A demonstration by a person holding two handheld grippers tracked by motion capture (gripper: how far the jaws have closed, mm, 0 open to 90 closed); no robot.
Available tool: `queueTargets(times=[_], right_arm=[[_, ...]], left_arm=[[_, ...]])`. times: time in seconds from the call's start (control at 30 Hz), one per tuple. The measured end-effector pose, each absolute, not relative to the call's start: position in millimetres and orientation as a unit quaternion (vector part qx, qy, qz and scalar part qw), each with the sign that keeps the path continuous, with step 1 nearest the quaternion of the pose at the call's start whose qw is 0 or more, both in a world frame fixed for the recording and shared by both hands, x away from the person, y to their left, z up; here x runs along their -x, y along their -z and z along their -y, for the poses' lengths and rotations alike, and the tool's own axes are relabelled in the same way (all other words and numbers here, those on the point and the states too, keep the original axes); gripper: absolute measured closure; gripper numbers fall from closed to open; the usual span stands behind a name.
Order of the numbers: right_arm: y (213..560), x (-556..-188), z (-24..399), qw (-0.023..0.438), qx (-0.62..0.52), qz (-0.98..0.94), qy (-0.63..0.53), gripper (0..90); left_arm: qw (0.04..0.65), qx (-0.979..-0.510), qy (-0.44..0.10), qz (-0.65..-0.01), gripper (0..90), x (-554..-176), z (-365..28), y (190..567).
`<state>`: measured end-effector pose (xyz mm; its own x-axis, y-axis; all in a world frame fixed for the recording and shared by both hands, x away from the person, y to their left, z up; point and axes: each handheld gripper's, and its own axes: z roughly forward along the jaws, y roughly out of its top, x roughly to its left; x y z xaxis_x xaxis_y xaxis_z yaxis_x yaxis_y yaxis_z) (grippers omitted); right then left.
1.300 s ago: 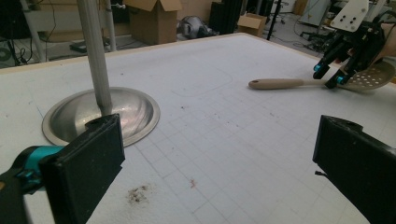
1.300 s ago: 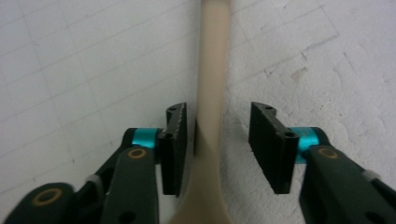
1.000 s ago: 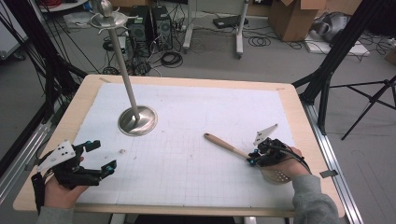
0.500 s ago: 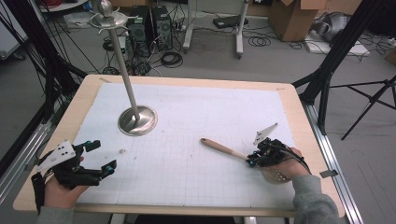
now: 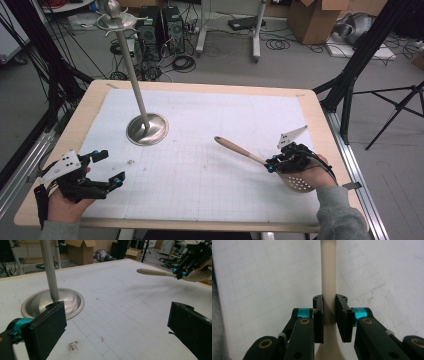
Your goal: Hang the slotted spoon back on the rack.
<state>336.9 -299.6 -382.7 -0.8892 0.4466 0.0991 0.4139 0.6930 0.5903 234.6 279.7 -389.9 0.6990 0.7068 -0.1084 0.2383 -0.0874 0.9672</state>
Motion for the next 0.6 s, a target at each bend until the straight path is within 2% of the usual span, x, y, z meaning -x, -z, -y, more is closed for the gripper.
queueTargets(times=[0.6], right_arm=[[329.3, -332.4, 278.3, 0.058, -0.212, -0.894, -0.39, 78.4]], left_arm=[[0.588, -0.711, -0.202, -0.329, 2.5, -232.2, -276.8, 387.5]])
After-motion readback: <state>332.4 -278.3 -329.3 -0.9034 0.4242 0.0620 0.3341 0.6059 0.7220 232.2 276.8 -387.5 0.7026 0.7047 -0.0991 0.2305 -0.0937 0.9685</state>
